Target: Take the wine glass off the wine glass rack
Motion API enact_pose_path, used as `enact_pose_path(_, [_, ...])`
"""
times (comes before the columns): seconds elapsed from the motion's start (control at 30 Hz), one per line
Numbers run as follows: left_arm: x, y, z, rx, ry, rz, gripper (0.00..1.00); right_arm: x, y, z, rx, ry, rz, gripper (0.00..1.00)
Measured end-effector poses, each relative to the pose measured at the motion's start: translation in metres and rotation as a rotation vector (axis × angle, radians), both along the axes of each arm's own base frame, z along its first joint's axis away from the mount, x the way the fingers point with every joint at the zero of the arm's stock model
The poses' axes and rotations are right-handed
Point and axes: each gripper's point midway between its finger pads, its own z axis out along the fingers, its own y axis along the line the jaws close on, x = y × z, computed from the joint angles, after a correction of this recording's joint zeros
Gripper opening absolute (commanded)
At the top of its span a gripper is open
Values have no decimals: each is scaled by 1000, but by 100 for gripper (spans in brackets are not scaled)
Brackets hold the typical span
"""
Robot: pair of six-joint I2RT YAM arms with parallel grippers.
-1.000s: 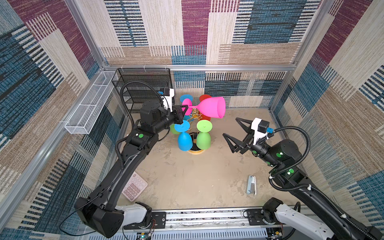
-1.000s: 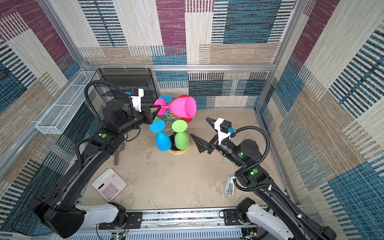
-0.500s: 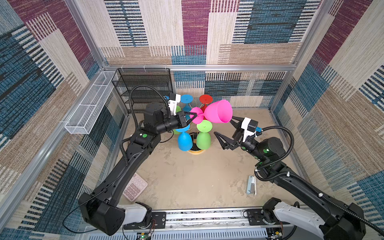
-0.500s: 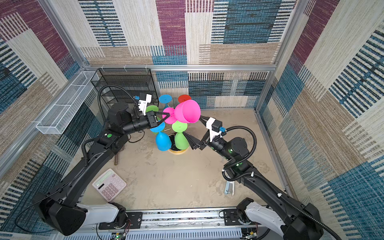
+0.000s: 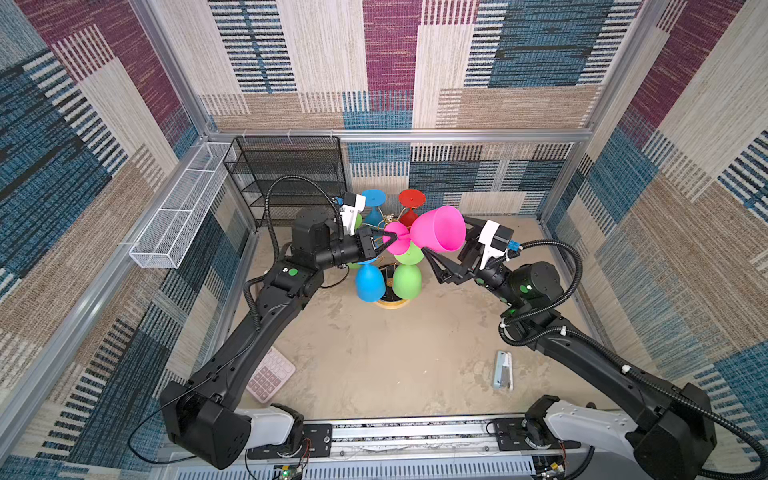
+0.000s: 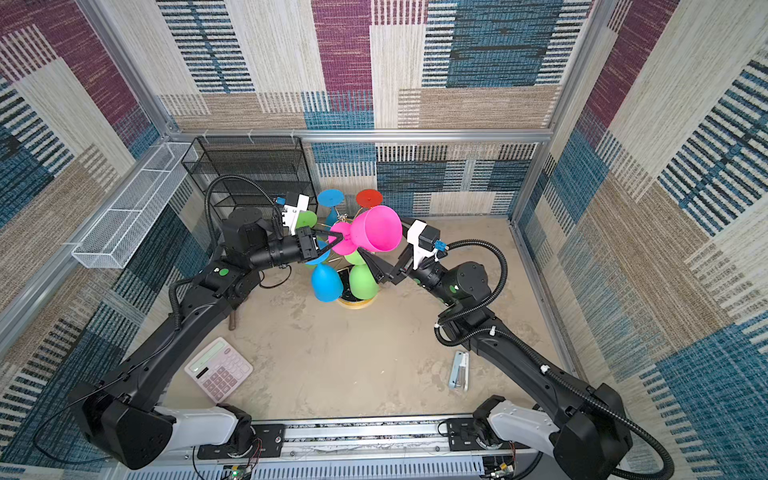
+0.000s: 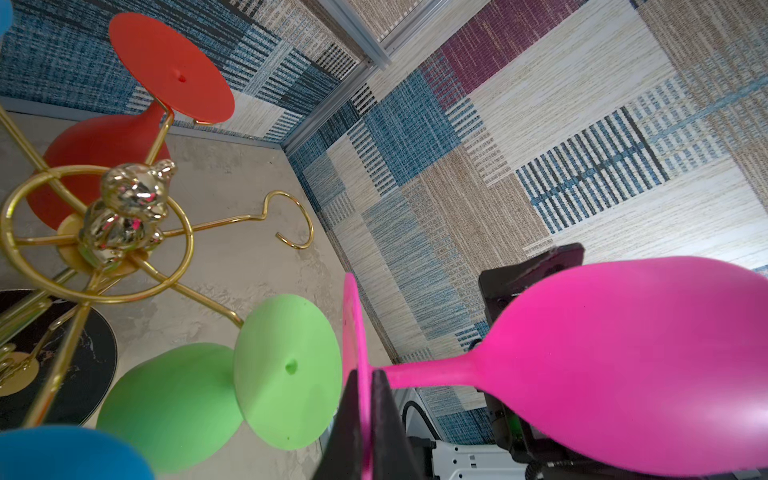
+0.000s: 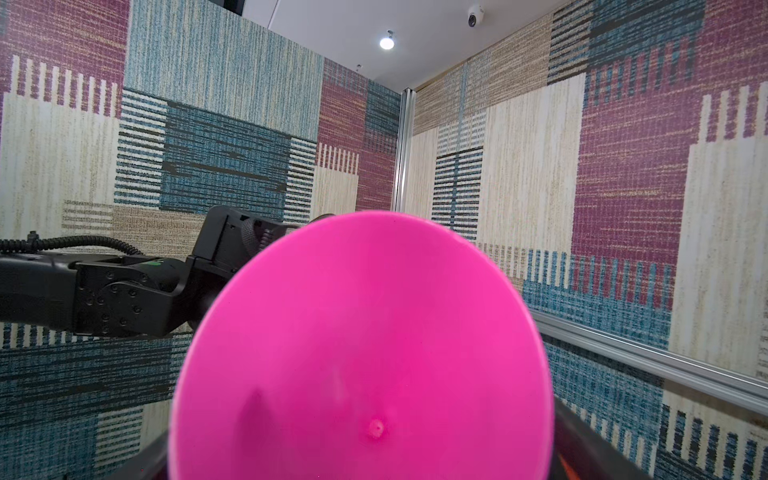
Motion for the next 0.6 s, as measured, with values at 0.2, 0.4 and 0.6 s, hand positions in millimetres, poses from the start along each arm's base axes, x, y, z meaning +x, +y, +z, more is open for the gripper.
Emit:
enact_pose_path(0.2, [-2,-2,-3,-5,11,-21,0,5,7,-2,-8,10,18,95])
enact_pose_path(0.4, [-3,-4,-2,-18,25,-33,0,6,10,0,-9,9,31,87])
enact_pose_path(0.6, [-3,-5,-1,-32,36,-40,0,6,11,3,-11,7,38,77])
